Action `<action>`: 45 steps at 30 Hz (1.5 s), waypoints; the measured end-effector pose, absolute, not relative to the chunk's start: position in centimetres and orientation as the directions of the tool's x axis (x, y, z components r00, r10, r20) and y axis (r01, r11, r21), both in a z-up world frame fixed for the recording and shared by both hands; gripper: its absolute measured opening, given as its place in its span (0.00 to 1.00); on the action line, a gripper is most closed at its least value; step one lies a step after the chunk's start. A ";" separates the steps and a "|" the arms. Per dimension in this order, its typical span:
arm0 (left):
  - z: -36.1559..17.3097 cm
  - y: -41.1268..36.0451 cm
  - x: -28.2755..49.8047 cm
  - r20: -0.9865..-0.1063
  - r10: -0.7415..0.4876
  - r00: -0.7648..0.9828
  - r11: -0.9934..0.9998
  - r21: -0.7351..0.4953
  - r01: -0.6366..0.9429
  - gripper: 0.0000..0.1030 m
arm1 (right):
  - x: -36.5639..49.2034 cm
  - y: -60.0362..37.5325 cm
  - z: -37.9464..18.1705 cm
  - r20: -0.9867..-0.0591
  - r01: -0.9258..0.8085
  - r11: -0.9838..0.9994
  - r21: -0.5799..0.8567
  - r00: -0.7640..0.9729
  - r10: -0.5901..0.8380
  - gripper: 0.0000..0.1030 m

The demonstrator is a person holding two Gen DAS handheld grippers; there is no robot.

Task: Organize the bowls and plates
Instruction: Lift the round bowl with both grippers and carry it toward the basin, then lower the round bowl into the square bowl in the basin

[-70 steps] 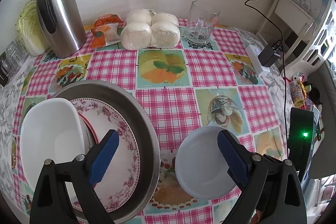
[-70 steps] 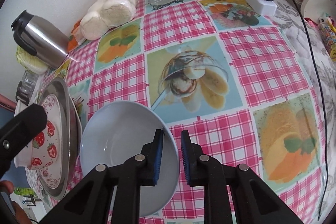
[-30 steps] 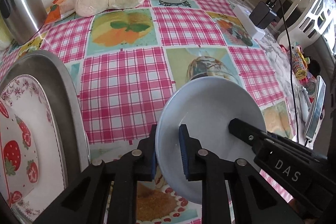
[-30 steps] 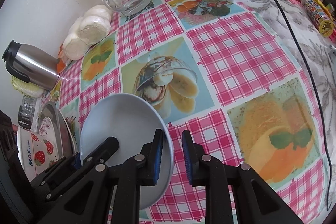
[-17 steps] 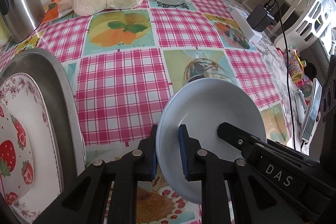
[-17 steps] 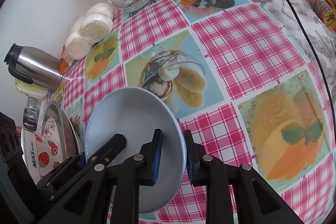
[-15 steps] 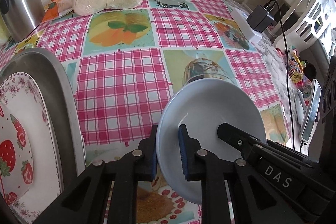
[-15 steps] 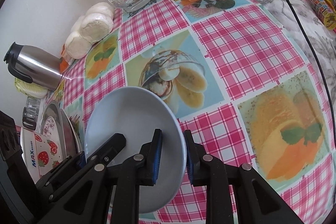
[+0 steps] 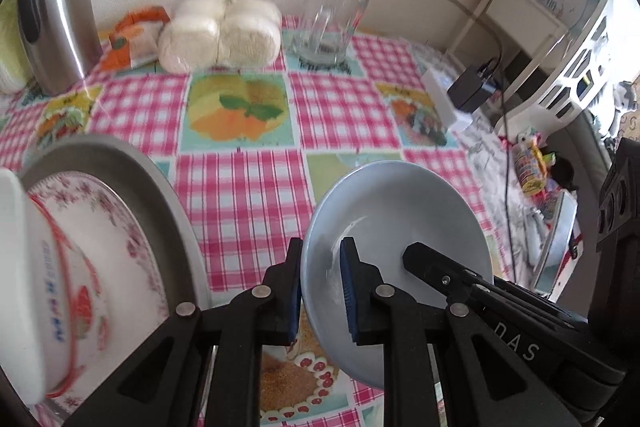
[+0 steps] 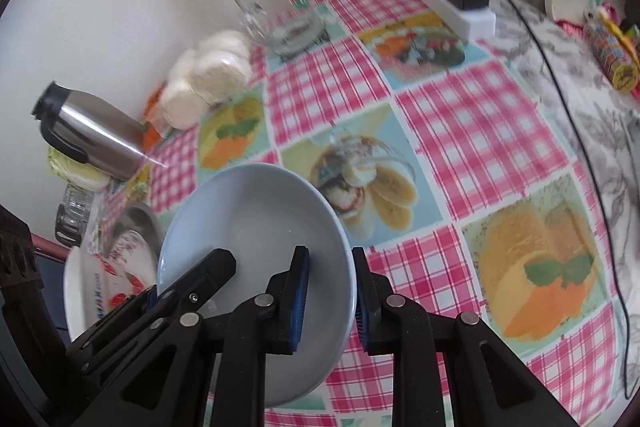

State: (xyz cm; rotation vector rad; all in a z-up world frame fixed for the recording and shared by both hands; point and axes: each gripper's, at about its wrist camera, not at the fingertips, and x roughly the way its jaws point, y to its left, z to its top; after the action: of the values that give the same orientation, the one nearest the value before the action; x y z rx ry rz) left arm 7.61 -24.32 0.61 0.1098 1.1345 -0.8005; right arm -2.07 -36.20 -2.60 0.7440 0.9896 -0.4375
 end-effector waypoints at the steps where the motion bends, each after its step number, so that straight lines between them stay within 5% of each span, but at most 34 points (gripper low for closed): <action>1: 1.6 -24.0 7.5 -0.828 -0.525 0.197 0.720 -0.309 0.621 0.18 | -2.1 -36.1 -1.7 -0.860 0.635 0.679 0.368 0.511 -0.011 0.23; 16: 9.1 -19.9 7.0 -0.744 -0.605 0.284 0.698 -0.325 0.638 0.18 | -2.2 -32.5 6.9 -0.765 0.587 0.720 0.370 0.632 -0.122 0.23; 45: 10.2 -8.3 11.6 -0.701 -0.627 0.340 0.756 -0.442 0.482 0.18 | 3.3 -23.2 7.8 -0.749 0.480 0.788 0.387 0.661 -0.035 0.23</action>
State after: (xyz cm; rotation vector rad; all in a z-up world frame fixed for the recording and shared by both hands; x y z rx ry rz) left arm 11.64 -8.29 10.23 -0.1668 0.9875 -0.7261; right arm 3.30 -23.19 7.75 0.6077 0.8038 -0.3119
